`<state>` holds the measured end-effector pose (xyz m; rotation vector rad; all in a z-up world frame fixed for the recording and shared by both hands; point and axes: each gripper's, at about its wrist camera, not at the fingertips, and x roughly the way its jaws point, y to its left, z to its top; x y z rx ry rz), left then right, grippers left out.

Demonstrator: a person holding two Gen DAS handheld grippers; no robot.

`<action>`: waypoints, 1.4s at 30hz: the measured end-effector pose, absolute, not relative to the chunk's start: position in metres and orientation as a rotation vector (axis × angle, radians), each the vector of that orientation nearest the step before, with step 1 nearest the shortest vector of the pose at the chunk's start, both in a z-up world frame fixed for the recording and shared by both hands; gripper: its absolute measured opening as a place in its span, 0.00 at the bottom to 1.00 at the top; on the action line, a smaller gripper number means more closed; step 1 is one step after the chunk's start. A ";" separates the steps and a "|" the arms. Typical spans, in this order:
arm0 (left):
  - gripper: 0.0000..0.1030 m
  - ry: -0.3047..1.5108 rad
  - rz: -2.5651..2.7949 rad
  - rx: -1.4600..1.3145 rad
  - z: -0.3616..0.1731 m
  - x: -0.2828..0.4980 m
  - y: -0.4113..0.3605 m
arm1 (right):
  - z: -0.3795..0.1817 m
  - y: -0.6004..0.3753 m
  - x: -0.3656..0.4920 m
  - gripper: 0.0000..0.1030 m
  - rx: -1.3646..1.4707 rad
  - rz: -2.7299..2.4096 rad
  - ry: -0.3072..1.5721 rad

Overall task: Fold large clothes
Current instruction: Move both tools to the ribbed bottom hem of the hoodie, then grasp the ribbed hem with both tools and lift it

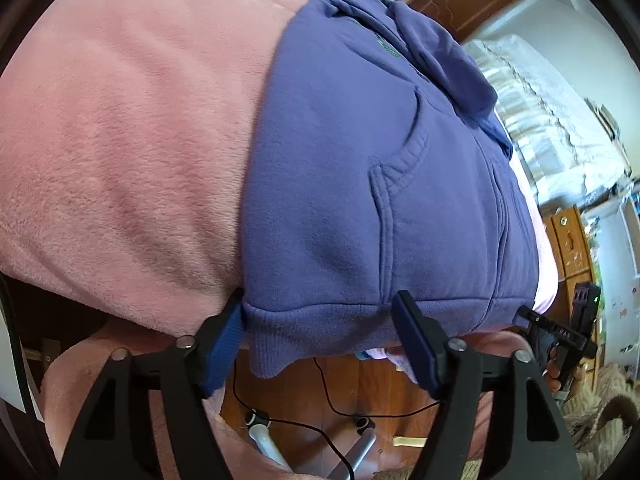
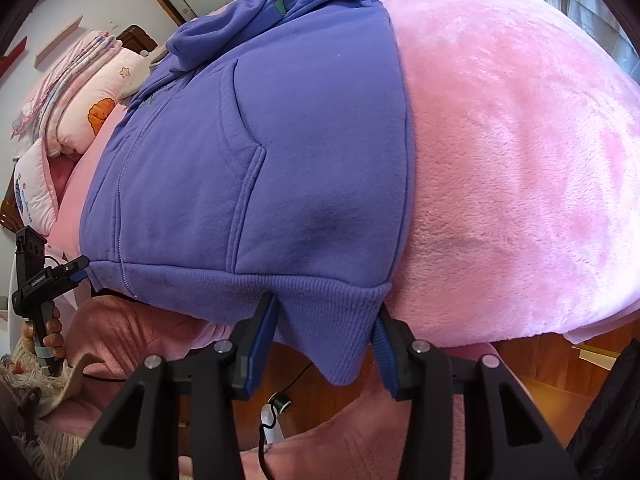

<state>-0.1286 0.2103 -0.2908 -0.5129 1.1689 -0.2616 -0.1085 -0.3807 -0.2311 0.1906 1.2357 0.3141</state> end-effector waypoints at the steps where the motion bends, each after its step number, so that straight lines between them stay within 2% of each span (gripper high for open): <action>1: 0.75 1.173 -0.264 -0.495 -0.290 -0.128 0.208 | -0.231 -0.380 -0.109 0.42 0.190 0.313 1.235; 4: 0.76 1.189 -0.271 -0.433 -0.288 -0.127 0.197 | -0.231 -0.378 -0.109 0.34 0.190 0.317 1.234; 6: 0.64 1.195 -0.269 -0.426 -0.287 -0.127 0.194 | -0.231 -0.378 -0.108 0.19 0.193 0.319 1.235; 8: 0.49 1.200 -0.264 -0.435 -0.287 -0.128 0.195 | -0.230 -0.379 -0.109 0.12 0.197 0.320 1.231; 9: 0.45 1.204 -0.264 -0.443 -0.287 -0.129 0.197 | -0.229 -0.380 -0.110 0.10 0.199 0.320 1.228; 11: 0.27 1.212 -0.254 -0.440 -0.288 -0.131 0.199 | -0.226 -0.378 -0.110 0.07 0.195 0.320 1.228; 12: 0.23 1.218 -0.246 -0.442 -0.288 -0.131 0.201 | -0.223 -0.377 -0.110 0.06 0.185 0.322 1.225; 13: 0.13 1.229 -0.228 -0.438 -0.287 -0.132 0.202 | -0.219 -0.375 -0.111 0.05 0.174 0.323 1.221; 14: 0.11 1.235 -0.232 -0.452 -0.288 -0.133 0.205 | -0.216 -0.373 -0.112 0.05 0.159 0.325 1.216; 22: 0.05 1.223 -0.242 -0.557 -0.267 -0.135 0.215 | -0.170 -0.363 -0.115 0.04 0.134 0.374 1.097; 31: 0.04 0.932 -0.346 -0.698 -0.163 -0.116 0.230 | -0.095 -0.356 -0.102 0.04 0.155 0.442 0.896; 42: 0.04 0.754 -0.232 -0.823 -0.088 -0.029 0.248 | -0.007 -0.360 -0.036 0.04 0.242 0.465 0.672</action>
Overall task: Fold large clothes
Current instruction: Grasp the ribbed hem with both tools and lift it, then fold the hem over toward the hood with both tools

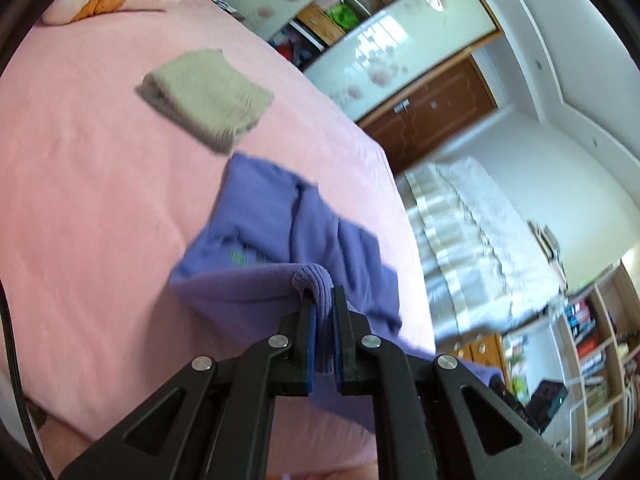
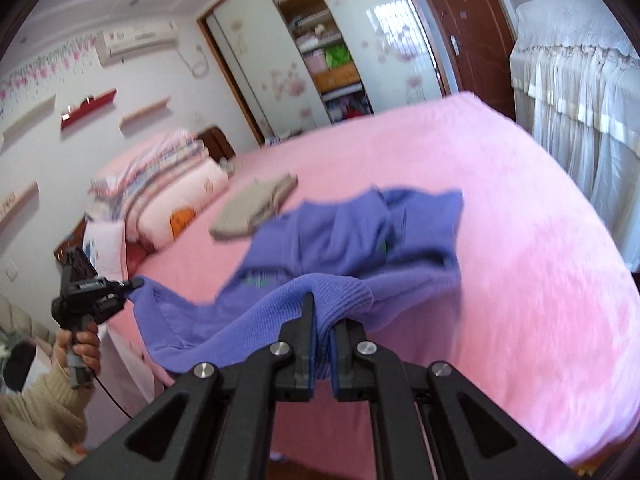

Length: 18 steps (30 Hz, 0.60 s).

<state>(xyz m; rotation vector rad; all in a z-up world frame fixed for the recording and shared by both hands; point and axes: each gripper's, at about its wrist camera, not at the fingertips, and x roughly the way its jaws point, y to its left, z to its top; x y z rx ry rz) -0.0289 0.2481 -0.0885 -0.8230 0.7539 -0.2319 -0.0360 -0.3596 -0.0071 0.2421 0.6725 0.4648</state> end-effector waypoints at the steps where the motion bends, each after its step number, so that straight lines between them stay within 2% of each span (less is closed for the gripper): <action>1: 0.04 0.746 -0.215 -0.827 -0.084 -0.015 0.251 | -0.002 -0.359 -0.027 0.04 0.249 0.463 0.662; 10: 0.04 0.737 -0.064 -0.780 -0.073 0.137 0.252 | 0.018 -0.352 0.104 0.04 0.278 0.377 0.618; 18: 0.04 0.887 0.032 -0.725 -0.151 0.269 0.239 | -0.042 -0.334 0.232 0.04 0.279 0.232 0.758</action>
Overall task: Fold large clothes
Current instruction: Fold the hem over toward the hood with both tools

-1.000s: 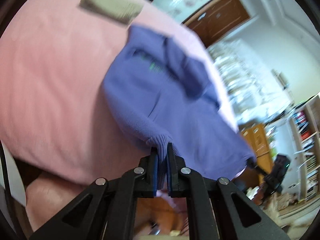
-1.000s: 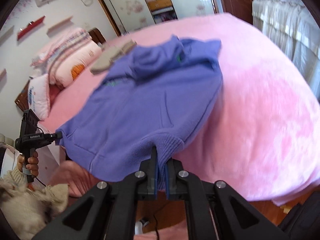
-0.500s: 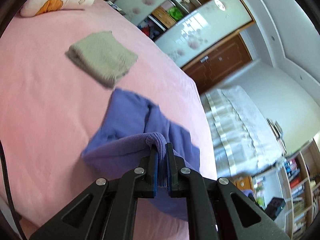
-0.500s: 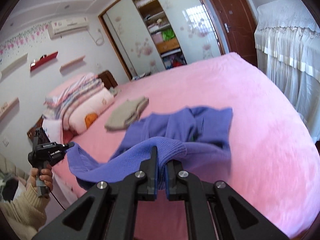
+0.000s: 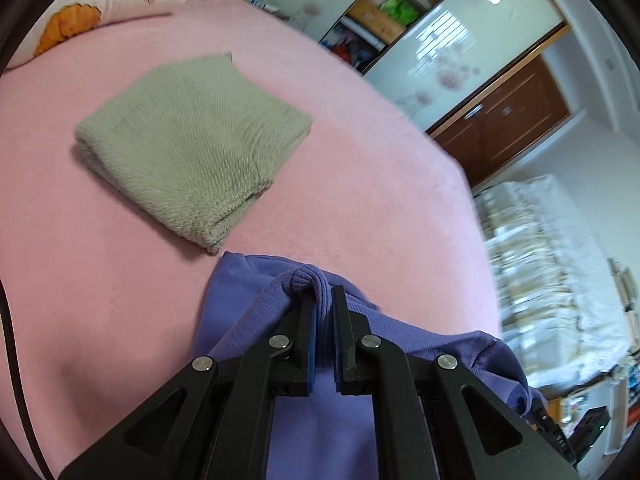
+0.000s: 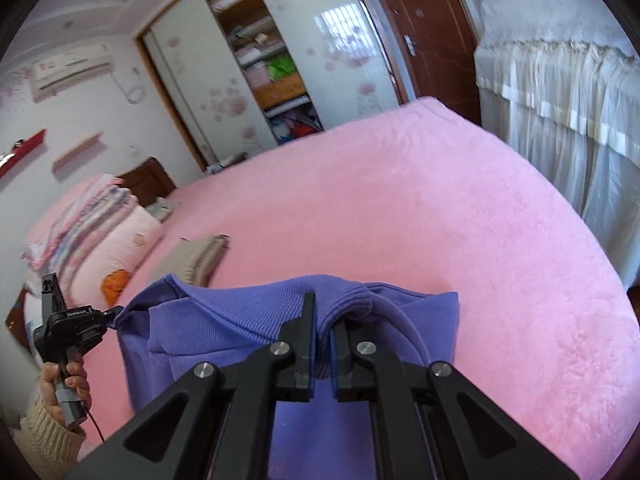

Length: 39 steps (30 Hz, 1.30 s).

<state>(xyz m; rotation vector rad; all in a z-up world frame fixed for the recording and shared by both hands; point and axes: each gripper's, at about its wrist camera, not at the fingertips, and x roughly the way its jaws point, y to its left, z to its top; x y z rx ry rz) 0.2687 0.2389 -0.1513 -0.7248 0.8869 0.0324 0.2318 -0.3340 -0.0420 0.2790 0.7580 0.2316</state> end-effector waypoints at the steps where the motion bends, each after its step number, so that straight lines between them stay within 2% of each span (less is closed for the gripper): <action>1: 0.04 0.905 0.041 -0.715 -0.162 0.280 0.237 | -0.057 -0.333 0.249 0.04 0.276 0.208 0.790; 6: 0.06 1.055 0.069 -0.679 -0.225 0.319 0.228 | -0.123 -0.330 0.304 0.05 0.226 0.100 0.966; 9: 0.10 1.079 0.022 -0.634 -0.228 0.324 0.227 | -0.141 -0.332 0.313 0.07 0.235 0.123 1.031; 10: 0.14 1.078 -0.001 -0.617 -0.224 0.325 0.228 | -0.140 -0.333 0.312 0.08 0.225 0.140 1.038; 11: 0.23 1.064 -0.028 -0.594 -0.215 0.323 0.229 | -0.136 -0.334 0.310 0.10 0.207 0.156 1.039; 12: 0.31 1.046 -0.036 -0.571 -0.205 0.320 0.231 | -0.130 -0.336 0.305 0.18 0.188 0.170 1.029; 13: 0.47 1.017 -0.042 -0.539 -0.193 0.316 0.234 | -0.123 -0.339 0.303 0.23 0.176 0.180 1.015; 14: 0.56 0.987 -0.051 -0.515 -0.182 0.311 0.235 | -0.112 -0.343 0.296 0.37 0.169 0.193 0.989; 15: 0.57 0.951 -0.060 -0.480 -0.169 0.306 0.237 | -0.100 -0.349 0.288 0.49 0.169 0.209 0.959; 17: 0.58 0.899 -0.085 -0.409 -0.147 0.298 0.239 | -0.082 -0.359 0.281 0.56 0.179 0.219 0.907; 21: 0.58 0.851 -0.139 -0.247 -0.126 0.293 0.229 | -0.063 -0.365 0.277 0.56 0.088 0.233 0.836; 27: 0.58 0.877 -0.270 -0.054 -0.147 0.303 0.205 | -0.100 -0.339 0.298 0.56 -0.063 0.274 0.902; 33: 0.58 0.877 -0.369 0.149 -0.167 0.315 0.174 | -0.128 -0.331 0.320 0.56 -0.032 0.324 0.938; 39: 0.58 0.934 -0.437 0.185 -0.186 0.332 0.160 | -0.140 -0.333 0.335 0.56 -0.008 0.334 0.956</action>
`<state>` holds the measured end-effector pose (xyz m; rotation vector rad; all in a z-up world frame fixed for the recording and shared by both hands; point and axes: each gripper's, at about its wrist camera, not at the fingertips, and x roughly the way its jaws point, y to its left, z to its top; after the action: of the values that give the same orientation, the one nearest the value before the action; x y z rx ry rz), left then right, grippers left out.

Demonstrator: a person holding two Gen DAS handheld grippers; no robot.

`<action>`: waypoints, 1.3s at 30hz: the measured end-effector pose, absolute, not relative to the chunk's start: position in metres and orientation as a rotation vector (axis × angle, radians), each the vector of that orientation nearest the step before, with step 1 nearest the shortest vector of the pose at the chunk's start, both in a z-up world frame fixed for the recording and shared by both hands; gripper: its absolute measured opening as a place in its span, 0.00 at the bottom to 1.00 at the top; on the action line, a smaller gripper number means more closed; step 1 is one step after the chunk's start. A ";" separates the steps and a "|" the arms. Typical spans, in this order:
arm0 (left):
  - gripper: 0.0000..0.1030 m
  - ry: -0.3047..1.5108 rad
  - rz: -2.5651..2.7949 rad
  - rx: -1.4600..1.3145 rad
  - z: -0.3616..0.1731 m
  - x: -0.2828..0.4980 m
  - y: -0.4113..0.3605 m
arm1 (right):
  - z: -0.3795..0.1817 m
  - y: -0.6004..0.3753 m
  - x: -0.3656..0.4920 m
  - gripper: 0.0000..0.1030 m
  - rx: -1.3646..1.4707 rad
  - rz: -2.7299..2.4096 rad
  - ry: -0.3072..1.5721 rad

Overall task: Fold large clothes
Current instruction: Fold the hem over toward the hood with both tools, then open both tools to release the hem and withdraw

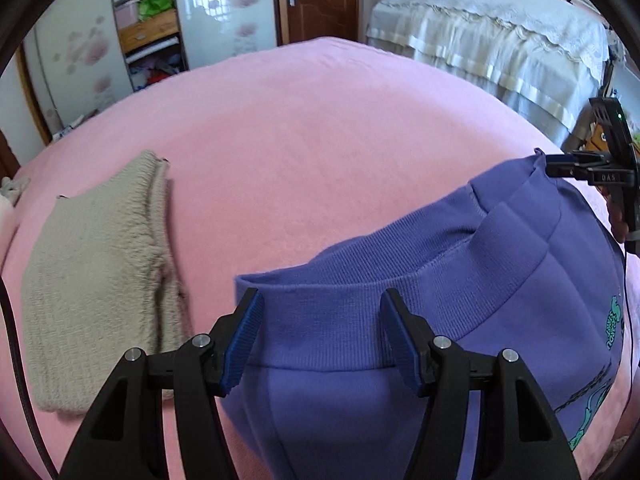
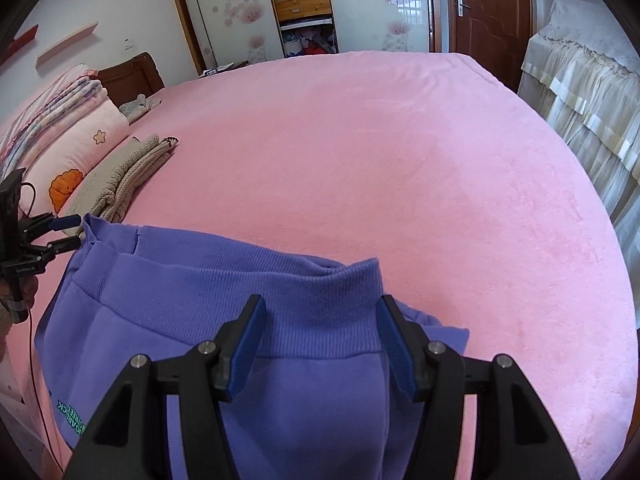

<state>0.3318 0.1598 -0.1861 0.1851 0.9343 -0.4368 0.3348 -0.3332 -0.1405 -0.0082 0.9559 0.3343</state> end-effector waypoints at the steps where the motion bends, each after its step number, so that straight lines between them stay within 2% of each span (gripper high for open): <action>1: 0.58 0.944 -0.439 0.182 -0.190 0.335 0.158 | -0.143 -0.333 0.338 0.56 0.001 0.335 0.962; 12: 0.57 0.990 -0.455 0.103 -0.215 0.352 0.169 | -0.160 -0.344 0.358 0.56 0.100 0.342 1.018; 13: 0.34 0.994 -0.461 0.101 -0.215 0.352 0.166 | -0.162 -0.343 0.359 0.56 0.107 0.365 1.023; 14: 0.04 1.019 -0.467 0.109 -0.219 0.354 0.164 | -0.163 -0.341 0.359 0.56 0.107 0.372 1.028; 16: 0.02 1.033 -0.428 0.141 -0.224 0.356 0.159 | -0.165 -0.335 0.359 0.40 0.069 0.359 1.039; 17: 0.02 1.019 -0.404 0.176 -0.224 0.354 0.155 | -0.167 -0.330 0.359 0.14 0.038 0.348 1.052; 18: 0.01 1.004 -0.372 0.212 -0.223 0.350 0.150 | -0.169 -0.326 0.358 0.05 0.013 0.344 1.061; 23: 0.01 0.929 -0.193 0.290 -0.205 0.332 0.142 | -0.146 -0.325 0.339 0.05 -0.035 0.281 0.944; 28: 0.00 0.836 -0.075 0.234 -0.173 0.318 0.157 | -0.107 -0.345 0.324 0.04 0.041 0.251 0.820; 33: 0.00 0.755 0.004 0.196 -0.154 0.319 0.166 | -0.092 -0.341 0.324 0.04 0.047 0.219 0.753; 39: 0.00 0.831 0.081 0.166 -0.192 0.346 0.167 | -0.119 -0.340 0.356 0.04 0.087 0.129 0.811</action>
<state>0.3460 0.1666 -0.1917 0.1661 0.8311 0.0813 0.3563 -0.3402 -0.1193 0.0872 0.8112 0.1292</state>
